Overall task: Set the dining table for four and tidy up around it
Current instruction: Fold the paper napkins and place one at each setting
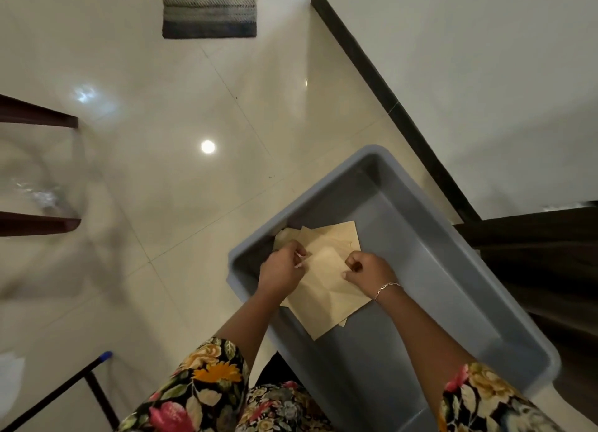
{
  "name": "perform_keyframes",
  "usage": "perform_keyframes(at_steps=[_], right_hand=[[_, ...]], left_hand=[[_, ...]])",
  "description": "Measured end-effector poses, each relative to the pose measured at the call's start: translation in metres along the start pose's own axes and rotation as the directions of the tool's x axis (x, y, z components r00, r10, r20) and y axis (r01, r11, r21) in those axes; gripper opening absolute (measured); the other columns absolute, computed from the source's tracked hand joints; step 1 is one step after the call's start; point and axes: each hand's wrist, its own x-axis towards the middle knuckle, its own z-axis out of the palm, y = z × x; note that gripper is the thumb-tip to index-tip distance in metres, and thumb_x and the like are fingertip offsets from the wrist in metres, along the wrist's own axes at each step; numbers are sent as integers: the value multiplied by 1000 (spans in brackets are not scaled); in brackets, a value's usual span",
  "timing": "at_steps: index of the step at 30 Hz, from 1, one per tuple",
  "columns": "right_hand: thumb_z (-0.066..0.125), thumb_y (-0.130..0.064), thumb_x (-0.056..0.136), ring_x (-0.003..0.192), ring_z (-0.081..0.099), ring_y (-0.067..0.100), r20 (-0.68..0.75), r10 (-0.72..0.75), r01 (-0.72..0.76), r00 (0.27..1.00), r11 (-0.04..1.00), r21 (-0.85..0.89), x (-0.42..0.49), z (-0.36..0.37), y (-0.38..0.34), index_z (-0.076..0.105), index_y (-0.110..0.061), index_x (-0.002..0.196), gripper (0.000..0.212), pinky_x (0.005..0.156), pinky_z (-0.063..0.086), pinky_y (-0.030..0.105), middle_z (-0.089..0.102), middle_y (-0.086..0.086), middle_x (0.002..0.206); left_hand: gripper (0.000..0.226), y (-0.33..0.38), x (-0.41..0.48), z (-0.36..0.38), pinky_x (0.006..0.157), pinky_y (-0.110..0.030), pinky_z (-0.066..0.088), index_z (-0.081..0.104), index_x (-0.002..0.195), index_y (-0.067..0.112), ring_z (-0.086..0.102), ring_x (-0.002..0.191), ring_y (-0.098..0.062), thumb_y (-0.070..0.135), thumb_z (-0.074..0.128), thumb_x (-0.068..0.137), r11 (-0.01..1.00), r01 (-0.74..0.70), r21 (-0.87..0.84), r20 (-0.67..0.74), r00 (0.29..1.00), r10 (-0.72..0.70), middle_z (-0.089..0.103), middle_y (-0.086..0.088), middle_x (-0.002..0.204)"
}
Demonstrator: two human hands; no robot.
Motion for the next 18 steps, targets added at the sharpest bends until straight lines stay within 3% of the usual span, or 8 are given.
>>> perform_keyframes(at_steps=[4, 7, 11, 13, 15, 18], right_hand=[[66, -13, 81, 76, 52, 13, -63, -124, 129, 990, 987, 95, -27, -17, -6, 53, -17, 79, 15, 69, 38, 19, 56, -3, 80], [66, -8, 81, 63, 47, 6, -131, -225, 244, 965, 957, 154, -58, -33, -8, 48, -22, 67, 27, 57, 36, 9, 51, -7, 68], [64, -6, 82, 65, 48, 11, -199, -326, 370, 924, 893, 257, -118, -63, -15, 52, -17, 69, 21, 59, 37, 16, 53, 1, 68], [64, -17, 81, 66, 47, 9, -195, -371, 416, 908, 852, 317, -155, -79, -22, 54, -11, 76, 12, 57, 36, 11, 52, 0, 70], [55, -31, 70, 72, 50, 13, -196, -408, 453, 891, 807, 379, -193, -93, -28, 57, -8, 83, 26, 63, 38, 18, 55, 2, 77], [54, -25, 65, 80, 54, 22, -210, -425, 454, 881, 631, 629, -250, -112, -32, 60, -10, 86, 27, 68, 43, 32, 60, 7, 83]], left_hand=[[26, 2, -21, -2, 86, -31, 51, 57, 112, 19, 59, 92, -17, 15, 62, 88, 989, 13, -149, -127, 991, -32, 59, 3, 94], [25, 8, -48, -4, 83, -25, 47, 56, 111, 16, 56, 91, -15, 15, 63, 87, 969, -29, -247, -265, 963, -39, 58, 3, 97], [27, 27, -105, -8, 86, -25, 46, 56, 115, 10, 55, 93, -13, 15, 62, 89, 911, -77, -405, -373, 924, -87, 60, -4, 107], [29, 41, -140, -9, 86, -26, 47, 54, 118, 10, 55, 94, -13, 20, 59, 91, 859, -92, -504, -385, 914, -128, 60, -4, 110], [30, 55, -176, -7, 87, -30, 49, 54, 117, 11, 57, 97, -15, 26, 57, 92, 784, -132, -607, -372, 919, -133, 61, -5, 114], [18, 79, -231, -11, 90, -36, 47, 56, 105, 17, 55, 104, -17, 30, 54, 93, 608, -220, -762, -328, 942, -70, 60, -5, 112]])
